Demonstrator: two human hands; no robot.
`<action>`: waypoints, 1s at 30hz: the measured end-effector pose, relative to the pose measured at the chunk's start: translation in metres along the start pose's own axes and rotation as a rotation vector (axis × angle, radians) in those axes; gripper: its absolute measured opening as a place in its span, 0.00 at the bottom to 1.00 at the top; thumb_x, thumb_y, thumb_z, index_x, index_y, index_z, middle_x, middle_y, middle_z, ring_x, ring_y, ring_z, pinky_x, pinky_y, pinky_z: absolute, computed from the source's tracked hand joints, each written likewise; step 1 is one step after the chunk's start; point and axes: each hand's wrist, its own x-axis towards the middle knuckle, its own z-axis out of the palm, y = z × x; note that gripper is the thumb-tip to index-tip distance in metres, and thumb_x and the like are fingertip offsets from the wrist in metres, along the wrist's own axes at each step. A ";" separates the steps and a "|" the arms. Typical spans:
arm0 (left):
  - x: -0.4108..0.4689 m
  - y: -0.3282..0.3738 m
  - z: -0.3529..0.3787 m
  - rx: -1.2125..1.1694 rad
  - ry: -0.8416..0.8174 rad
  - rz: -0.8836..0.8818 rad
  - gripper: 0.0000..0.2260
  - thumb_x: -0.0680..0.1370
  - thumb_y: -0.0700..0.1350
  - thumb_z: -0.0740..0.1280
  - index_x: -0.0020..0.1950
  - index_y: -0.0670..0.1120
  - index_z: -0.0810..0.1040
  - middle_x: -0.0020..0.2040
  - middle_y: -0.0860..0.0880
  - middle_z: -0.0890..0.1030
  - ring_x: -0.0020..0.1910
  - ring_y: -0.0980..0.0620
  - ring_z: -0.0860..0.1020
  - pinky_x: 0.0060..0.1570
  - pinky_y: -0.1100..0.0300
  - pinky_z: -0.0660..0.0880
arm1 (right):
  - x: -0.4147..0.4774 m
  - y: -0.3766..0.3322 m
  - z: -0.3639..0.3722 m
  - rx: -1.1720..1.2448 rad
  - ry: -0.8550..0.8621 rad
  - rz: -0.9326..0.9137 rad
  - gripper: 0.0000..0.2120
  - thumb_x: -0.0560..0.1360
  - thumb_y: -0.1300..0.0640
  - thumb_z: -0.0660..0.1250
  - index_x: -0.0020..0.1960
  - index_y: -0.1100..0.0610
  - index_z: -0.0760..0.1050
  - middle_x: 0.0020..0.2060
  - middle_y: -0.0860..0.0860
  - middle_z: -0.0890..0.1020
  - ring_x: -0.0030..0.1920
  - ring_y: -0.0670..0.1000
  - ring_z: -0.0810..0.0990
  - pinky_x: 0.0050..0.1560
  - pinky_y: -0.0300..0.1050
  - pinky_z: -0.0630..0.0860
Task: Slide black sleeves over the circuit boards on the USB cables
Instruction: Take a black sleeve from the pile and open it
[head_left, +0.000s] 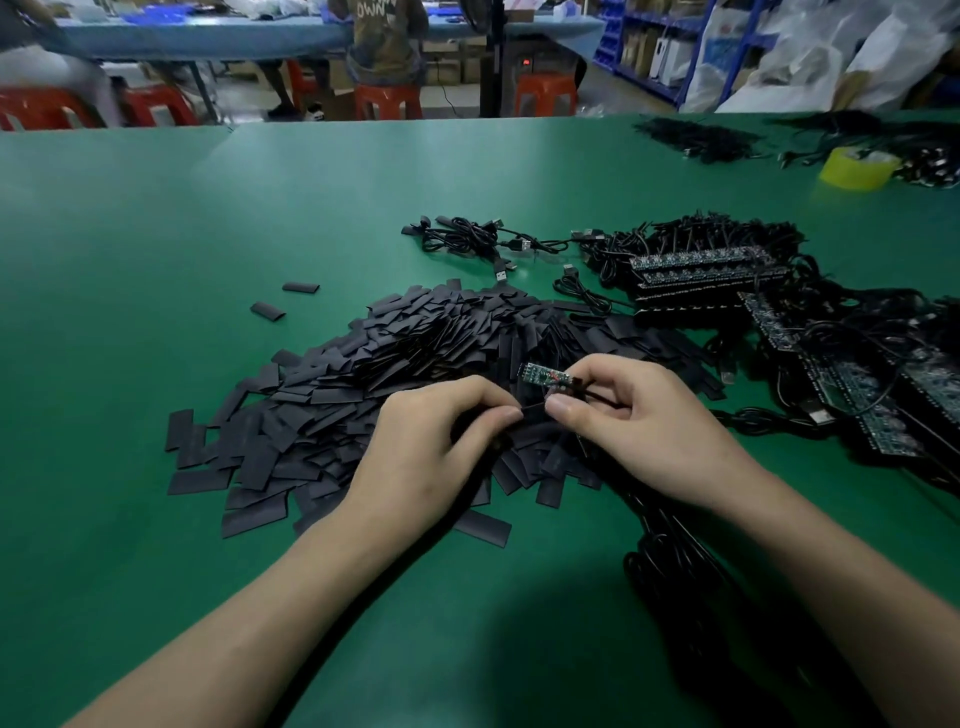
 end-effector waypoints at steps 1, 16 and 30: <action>-0.001 0.000 0.000 -0.058 -0.005 -0.018 0.03 0.79 0.44 0.73 0.48 0.53 0.85 0.40 0.62 0.84 0.40 0.62 0.82 0.42 0.70 0.73 | 0.000 0.000 0.001 0.037 -0.020 0.004 0.06 0.78 0.49 0.71 0.46 0.50 0.81 0.36 0.43 0.84 0.36 0.39 0.80 0.41 0.35 0.72; -0.003 0.005 -0.005 0.018 0.204 0.191 0.09 0.74 0.44 0.79 0.53 0.44 0.88 0.47 0.52 0.86 0.46 0.58 0.83 0.50 0.62 0.78 | -0.005 -0.006 0.001 0.204 0.023 -0.080 0.16 0.82 0.44 0.62 0.44 0.52 0.81 0.25 0.41 0.73 0.27 0.39 0.69 0.34 0.33 0.66; -0.002 0.007 -0.012 -0.038 0.206 0.110 0.08 0.73 0.43 0.78 0.51 0.45 0.88 0.46 0.55 0.86 0.44 0.61 0.82 0.47 0.69 0.75 | -0.008 -0.010 -0.007 0.106 -0.057 -0.083 0.20 0.78 0.37 0.61 0.39 0.50 0.78 0.29 0.63 0.66 0.29 0.57 0.64 0.34 0.51 0.61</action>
